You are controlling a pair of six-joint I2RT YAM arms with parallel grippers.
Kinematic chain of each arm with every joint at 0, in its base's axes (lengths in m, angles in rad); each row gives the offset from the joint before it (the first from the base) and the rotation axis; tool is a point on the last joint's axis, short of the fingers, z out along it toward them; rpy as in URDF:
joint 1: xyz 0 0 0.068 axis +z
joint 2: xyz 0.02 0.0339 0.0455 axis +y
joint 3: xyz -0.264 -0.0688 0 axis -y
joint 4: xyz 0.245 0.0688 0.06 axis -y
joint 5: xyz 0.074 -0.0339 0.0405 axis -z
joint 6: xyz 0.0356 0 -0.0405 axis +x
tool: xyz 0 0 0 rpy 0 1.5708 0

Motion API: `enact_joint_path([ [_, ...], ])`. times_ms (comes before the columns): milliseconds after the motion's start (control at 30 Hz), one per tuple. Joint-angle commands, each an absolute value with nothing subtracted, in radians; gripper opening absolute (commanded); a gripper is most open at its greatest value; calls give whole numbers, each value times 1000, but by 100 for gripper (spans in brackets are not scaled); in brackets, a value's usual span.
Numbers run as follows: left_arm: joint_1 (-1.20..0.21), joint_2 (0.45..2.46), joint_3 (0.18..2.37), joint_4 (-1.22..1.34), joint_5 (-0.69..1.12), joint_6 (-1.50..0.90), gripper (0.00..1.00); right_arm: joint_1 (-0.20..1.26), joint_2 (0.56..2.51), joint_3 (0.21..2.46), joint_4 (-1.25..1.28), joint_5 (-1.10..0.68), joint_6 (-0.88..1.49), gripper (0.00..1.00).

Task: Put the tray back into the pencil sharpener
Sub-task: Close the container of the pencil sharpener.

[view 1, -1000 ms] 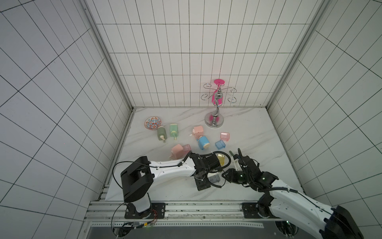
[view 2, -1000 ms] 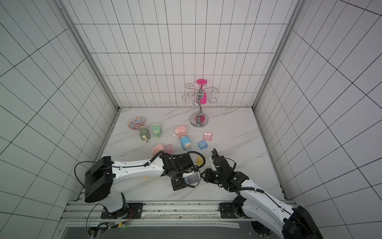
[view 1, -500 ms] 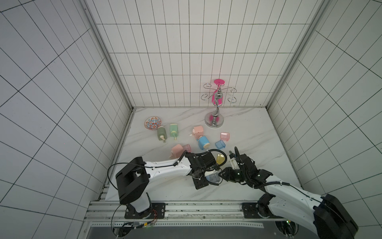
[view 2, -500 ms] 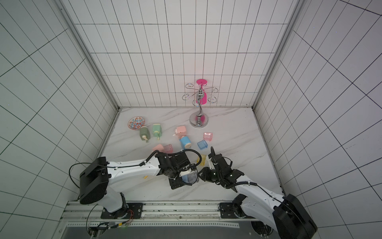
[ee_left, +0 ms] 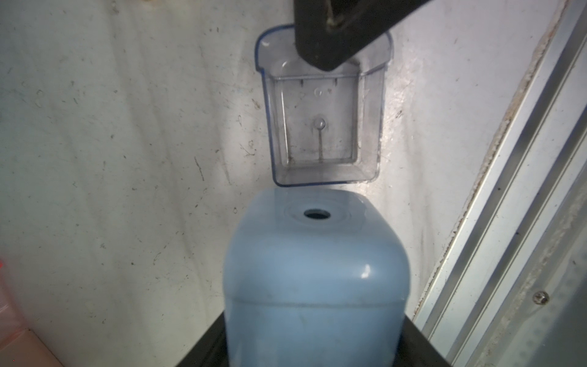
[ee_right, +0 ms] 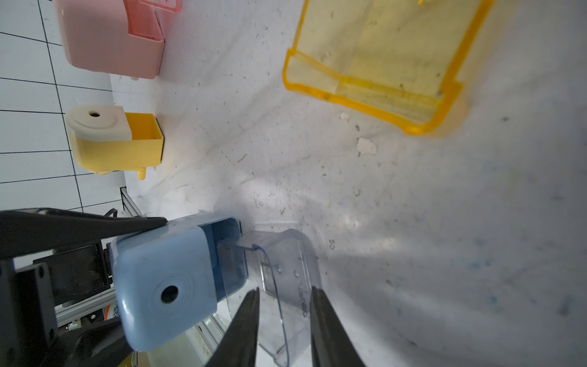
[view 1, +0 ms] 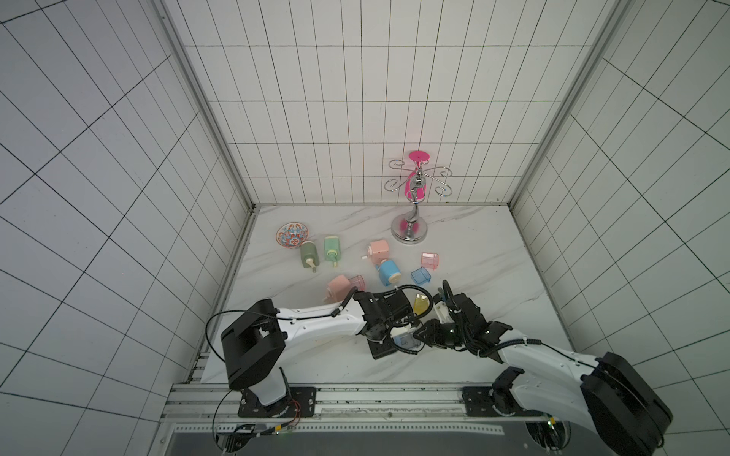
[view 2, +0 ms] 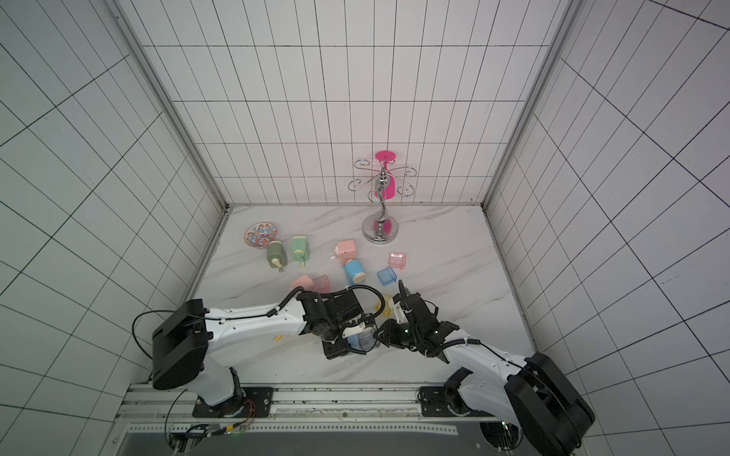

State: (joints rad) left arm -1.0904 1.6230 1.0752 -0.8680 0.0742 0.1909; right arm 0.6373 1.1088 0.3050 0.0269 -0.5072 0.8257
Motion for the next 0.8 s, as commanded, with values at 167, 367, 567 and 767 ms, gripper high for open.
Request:
enact_joint_path([
  [167, -1103, 1624, 1049, -823, 99, 198, 62, 695, 1139, 283, 81, -494, 848, 29],
  [367, -1106, 1628, 1045, -813, 104, 208, 61, 719, 1173, 284, 129, -486, 878, 27],
  [567, -1108, 1624, 1033, -798, 109, 237, 54, 725, 1197, 284, 165, -495, 882, 27],
  [767, -1112, 1622, 1022, -774, 103, 275, 50, 723, 1216, 286, 182, -487, 871, 28],
])
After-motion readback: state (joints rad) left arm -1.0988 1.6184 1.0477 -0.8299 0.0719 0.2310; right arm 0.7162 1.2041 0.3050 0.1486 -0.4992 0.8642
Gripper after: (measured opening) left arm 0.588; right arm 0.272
